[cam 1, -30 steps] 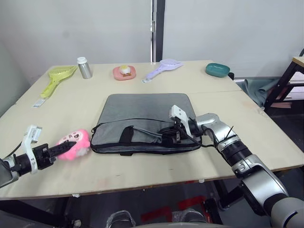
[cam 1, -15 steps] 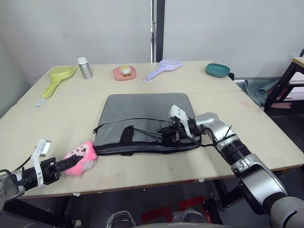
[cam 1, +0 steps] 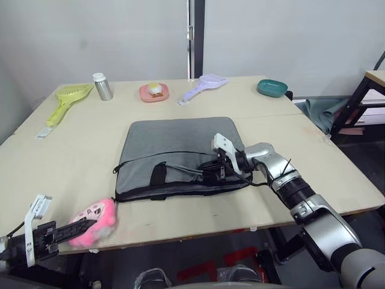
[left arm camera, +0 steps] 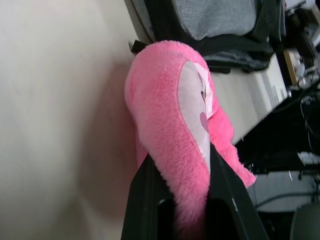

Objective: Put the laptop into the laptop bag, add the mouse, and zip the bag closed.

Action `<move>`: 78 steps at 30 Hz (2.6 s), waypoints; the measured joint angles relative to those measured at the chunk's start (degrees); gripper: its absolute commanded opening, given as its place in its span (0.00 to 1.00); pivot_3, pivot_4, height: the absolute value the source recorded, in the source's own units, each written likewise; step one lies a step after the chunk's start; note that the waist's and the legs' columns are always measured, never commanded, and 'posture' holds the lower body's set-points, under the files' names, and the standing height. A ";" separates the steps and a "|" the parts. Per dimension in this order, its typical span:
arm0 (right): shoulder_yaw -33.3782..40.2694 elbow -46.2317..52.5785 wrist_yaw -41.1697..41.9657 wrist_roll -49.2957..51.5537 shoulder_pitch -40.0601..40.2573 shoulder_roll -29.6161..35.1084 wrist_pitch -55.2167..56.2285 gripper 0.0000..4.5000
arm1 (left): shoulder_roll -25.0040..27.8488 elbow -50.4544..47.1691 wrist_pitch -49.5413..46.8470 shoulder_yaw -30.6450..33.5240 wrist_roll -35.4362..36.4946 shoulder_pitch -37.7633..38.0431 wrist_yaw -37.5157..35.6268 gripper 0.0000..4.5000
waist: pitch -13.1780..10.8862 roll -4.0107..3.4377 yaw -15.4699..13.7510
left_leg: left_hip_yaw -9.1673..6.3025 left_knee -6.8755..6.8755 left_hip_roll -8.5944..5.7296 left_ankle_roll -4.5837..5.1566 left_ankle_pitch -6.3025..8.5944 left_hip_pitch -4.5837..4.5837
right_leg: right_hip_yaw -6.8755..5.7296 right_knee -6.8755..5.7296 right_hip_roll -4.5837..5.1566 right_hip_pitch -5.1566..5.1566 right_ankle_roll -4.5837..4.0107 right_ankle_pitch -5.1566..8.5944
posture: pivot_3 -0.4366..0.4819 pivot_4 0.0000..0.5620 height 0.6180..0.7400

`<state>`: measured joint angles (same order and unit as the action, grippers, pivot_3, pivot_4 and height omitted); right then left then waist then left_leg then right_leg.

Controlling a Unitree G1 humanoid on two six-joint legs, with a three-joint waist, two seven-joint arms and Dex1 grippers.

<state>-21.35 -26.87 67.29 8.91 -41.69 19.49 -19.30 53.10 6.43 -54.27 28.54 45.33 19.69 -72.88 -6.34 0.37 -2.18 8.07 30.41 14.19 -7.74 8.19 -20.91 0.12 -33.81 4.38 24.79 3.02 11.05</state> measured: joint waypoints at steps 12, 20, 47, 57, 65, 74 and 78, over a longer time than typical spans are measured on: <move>0.00 -0.16 -0.53 -0.44 -0.12 -0.63 -0.02 0.00 | -3.98 -11.00 -5.52 -1.20 4.58 -6.50 5.39 0.05 | 0.05 -0.06 0.08 | 0.10 -0.08 0.02 0.00 0.00 0.13 | 0.00 -0.14 -0.11 -0.02 -0.15 -0.10 | 0.48 0.27 1.00; 0.00 -0.06 -0.84 -1.44 0.07 -0.83 -0.16 0.00 | -5.13 -20.00 -2.38 -13.93 0.65 -8.74 9.00 0.05 | 0.04 -0.03 -0.08 | 0.10 -0.08 0.01 -0.01 0.00 0.78 | 0.02 -0.20 -0.07 -0.46 -0.12 -0.07 | 0.48 0.27 1.00; 0.13 0.58 -0.33 -1.64 0.09 -0.20 -1.44 0.00 | -10.01 -21.70 4.46 -33.39 -7.21 -37.03 6.65 0.05 | 0.12 -0.09 -0.13 | 0.22 -0.08 -0.05 -0.03 -0.01 0.85 | 0.03 -0.25 -0.09 -0.68 -0.50 -0.30 | 0.48 0.27 1.00; 0.43 1.63 -0.23 -1.64 0.19 0.18 -2.37 0.00 | -12.05 -21.75 3.33 -37.10 -7.11 -37.54 3.81 0.05 | 0.31 0.05 0.00 | 0.23 -0.08 -0.04 -0.10 -0.02 0.85 | 0.00 -0.27 -0.09 -0.72 -1.02 -0.63 | 0.48 0.27 1.00; 0.47 2.80 -0.24 -1.65 0.61 0.33 -2.68 0.00 | -11.45 -20.70 3.00 -33.08 -4.97 -37.21 3.54 0.05 | 0.35 0.12 0.10 | 0.20 -0.08 -0.01 -0.22 0.02 0.85 | -0.06 -0.29 -0.10 -0.72 -1.03 -0.64 | 0.48 0.27 1.00; 0.47 3.65 -0.21 -1.65 0.77 0.38 -3.46 0.00 | -6.01 -14.49 1.79 -17.23 0.64 -35.15 4.32 0.05 | 0.26 -0.06 0.11 | 0.18 -0.09 0.00 -0.27 0.05 0.84 | -0.08 -0.29 -0.11 -0.68 -0.99 -0.62 | 0.48 0.27 1.00; 0.46 5.02 0.56 -1.64 1.06 1.20 -4.44 0.00 | -3.34 -10.26 2.41 -13.02 0.54 -35.28 4.38 0.05 | 0.19 -0.13 -0.06 | 0.17 -0.10 0.01 -0.36 0.11 0.81 | -0.08 -0.28 -0.12 -0.68 -0.96 -0.60 | 0.48 0.27 1.00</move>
<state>-20.89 -21.85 67.85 7.26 -40.62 20.69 -23.73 49.76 -3.82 -51.87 15.52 45.86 -15.59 -68.50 -6.15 0.23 -2.24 8.23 30.32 14.20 -8.10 8.30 -20.10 0.03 -34.09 4.27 24.11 2.06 10.45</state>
